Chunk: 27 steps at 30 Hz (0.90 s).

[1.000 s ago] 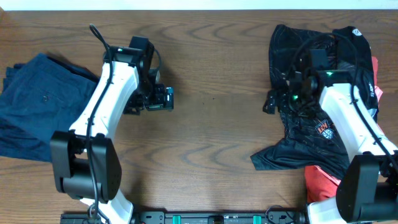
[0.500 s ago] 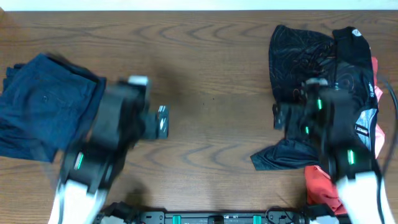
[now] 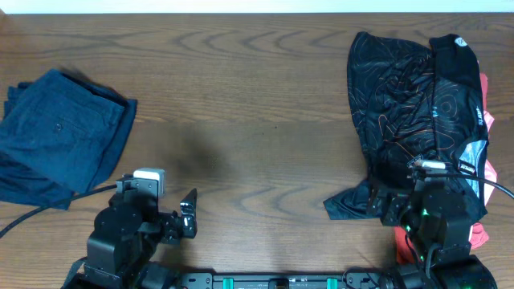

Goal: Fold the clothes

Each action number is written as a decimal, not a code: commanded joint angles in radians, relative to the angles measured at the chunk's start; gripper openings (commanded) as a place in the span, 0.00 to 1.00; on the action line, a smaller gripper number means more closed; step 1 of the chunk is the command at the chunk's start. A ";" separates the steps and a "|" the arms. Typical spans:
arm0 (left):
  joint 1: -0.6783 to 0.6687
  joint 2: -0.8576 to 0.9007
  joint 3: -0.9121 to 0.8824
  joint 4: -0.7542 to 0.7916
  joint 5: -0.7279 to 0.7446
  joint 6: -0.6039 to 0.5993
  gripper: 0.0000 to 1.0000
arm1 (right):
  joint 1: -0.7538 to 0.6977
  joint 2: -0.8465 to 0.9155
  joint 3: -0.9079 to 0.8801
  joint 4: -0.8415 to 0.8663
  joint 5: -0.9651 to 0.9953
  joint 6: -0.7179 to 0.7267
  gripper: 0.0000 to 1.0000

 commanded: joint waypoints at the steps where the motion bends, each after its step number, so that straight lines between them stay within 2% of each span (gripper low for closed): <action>1: -0.004 0.000 -0.003 -0.024 -0.012 0.006 0.98 | 0.010 -0.002 -0.005 -0.059 0.020 0.016 0.99; 8: -0.004 0.000 -0.003 -0.040 -0.012 0.006 0.98 | 0.010 -0.002 -0.005 -0.190 0.020 0.016 0.99; 13: -0.004 0.000 -0.003 -0.040 -0.012 0.006 0.98 | 0.009 -0.002 -0.005 -0.216 0.032 0.016 0.99; 19: -0.004 0.000 -0.003 -0.040 -0.011 0.006 0.98 | -0.028 -0.118 -0.016 -0.240 0.015 0.015 0.99; 23: -0.004 0.000 -0.003 -0.040 -0.011 0.006 0.98 | -0.068 -0.234 -0.049 -0.140 0.008 -0.046 0.99; 27: -0.004 0.000 -0.003 -0.040 -0.012 0.006 0.98 | -0.114 -0.380 -0.163 0.069 -0.028 -0.165 0.99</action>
